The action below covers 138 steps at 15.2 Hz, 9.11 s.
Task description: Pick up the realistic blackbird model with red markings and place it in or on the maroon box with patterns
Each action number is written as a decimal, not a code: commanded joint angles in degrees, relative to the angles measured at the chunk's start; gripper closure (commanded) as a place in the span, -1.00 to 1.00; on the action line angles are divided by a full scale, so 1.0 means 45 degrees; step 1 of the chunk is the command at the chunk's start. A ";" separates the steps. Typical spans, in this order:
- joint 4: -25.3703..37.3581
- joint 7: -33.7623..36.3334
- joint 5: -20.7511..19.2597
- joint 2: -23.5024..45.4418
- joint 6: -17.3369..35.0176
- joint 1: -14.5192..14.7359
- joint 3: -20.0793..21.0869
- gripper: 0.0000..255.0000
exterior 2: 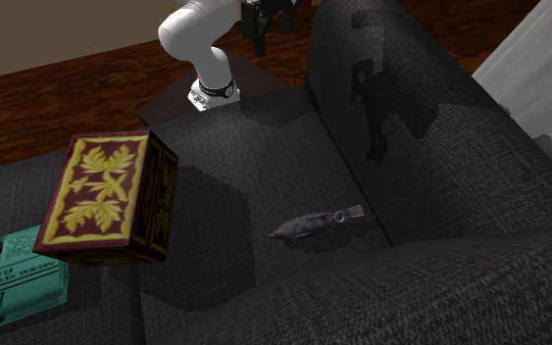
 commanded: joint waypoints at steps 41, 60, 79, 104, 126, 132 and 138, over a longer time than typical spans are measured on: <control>0.4679 -1.2134 0.0284 1.3779 0.9399 0.0650 -0.4157 -1.00; 0.4944 -1.2122 0.0162 1.3413 0.8789 0.0704 -0.4199 1.00; 0.6817 -1.2225 -0.0174 1.2205 0.5786 0.0859 -0.4264 1.00; 0.8321 -1.3131 -0.0640 1.0566 0.2878 0.0593 -0.4592 1.00; 0.3974 -1.7420 -0.3188 0.5365 0.3480 -0.1923 -0.7282 1.00; 0.4021 -1.9080 -0.3612 0.4886 0.3482 -0.2521 -0.8471 1.00; 0.3504 -1.9695 -0.3844 0.4803 0.4151 -0.2742 -0.9176 1.00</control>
